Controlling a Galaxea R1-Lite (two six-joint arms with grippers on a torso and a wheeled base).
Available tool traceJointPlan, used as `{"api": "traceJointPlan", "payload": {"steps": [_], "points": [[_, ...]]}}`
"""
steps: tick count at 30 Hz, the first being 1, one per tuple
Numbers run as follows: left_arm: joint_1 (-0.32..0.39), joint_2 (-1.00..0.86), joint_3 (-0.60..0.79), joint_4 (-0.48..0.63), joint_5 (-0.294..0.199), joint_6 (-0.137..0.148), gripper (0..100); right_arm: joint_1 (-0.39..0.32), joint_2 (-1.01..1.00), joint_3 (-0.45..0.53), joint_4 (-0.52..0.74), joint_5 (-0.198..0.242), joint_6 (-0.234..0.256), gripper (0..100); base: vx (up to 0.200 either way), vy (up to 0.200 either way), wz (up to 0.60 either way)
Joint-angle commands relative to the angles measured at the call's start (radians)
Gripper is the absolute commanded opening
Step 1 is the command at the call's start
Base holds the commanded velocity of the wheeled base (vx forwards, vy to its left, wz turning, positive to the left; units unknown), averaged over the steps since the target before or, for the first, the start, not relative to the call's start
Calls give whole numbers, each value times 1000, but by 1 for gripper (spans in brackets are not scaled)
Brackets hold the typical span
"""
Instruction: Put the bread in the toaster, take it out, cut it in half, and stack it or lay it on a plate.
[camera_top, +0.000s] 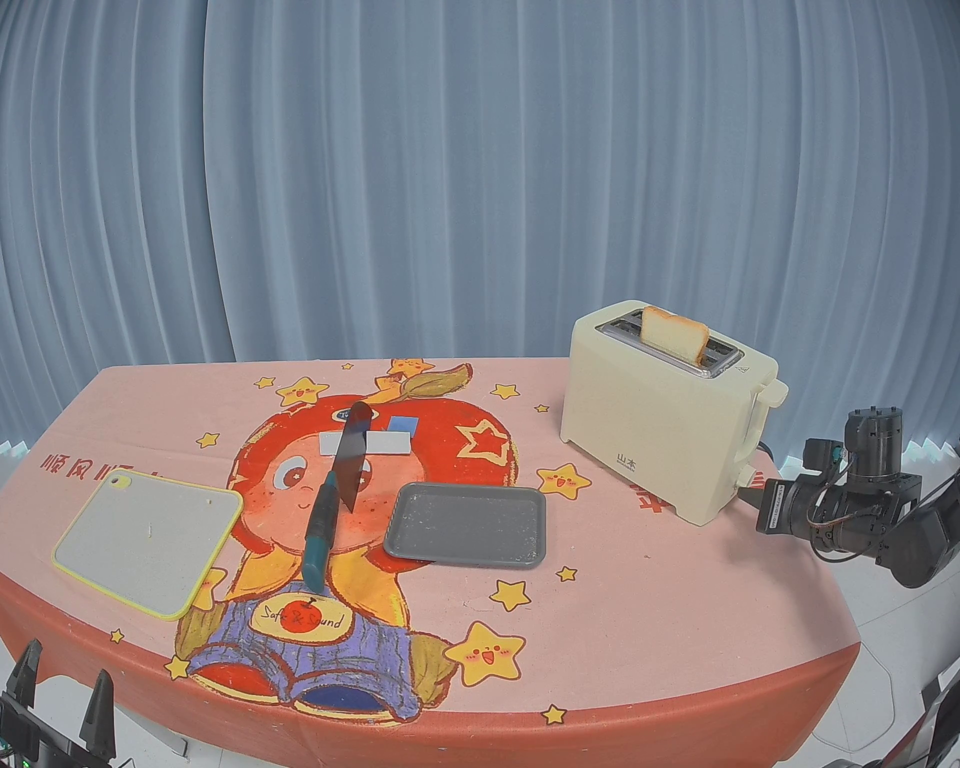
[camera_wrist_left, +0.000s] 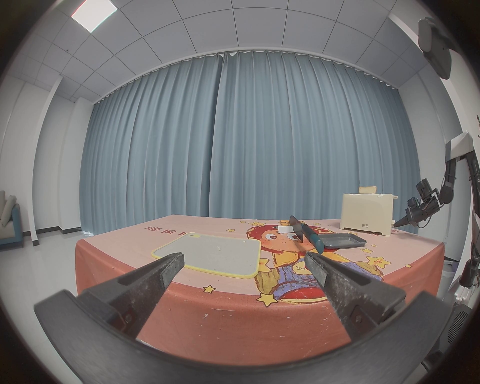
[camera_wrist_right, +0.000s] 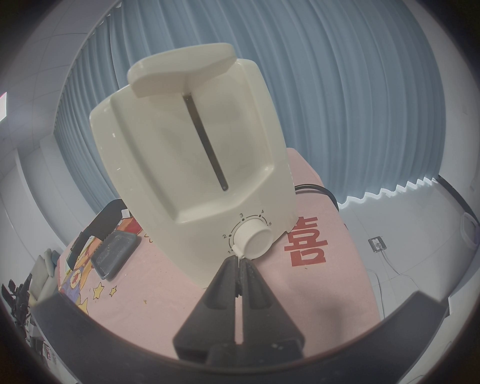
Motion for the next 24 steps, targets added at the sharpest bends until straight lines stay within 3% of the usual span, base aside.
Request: {"api": "traceJointPlan", "payload": {"steps": [1, 5, 12, 24], "points": [[1, 0, 18, 0, 1, 0, 100, 25, -5, 11, 0, -10, 0, 0, 0, 0, 0], [-1, 0, 18, 0, 1, 0, 100, 66, -46, 27, -1, -51, -3, 0, 0, 0, 0], [1, 0, 18, 0, 1, 0, 100, 146, -229, 51, 14, -70, -2, 0, 0, 0, 0], [-1, 0, 18, 0, 1, 0, 100, 186, -453, -29, 14, -56, -17, 0, 0, 0, 0]]}}
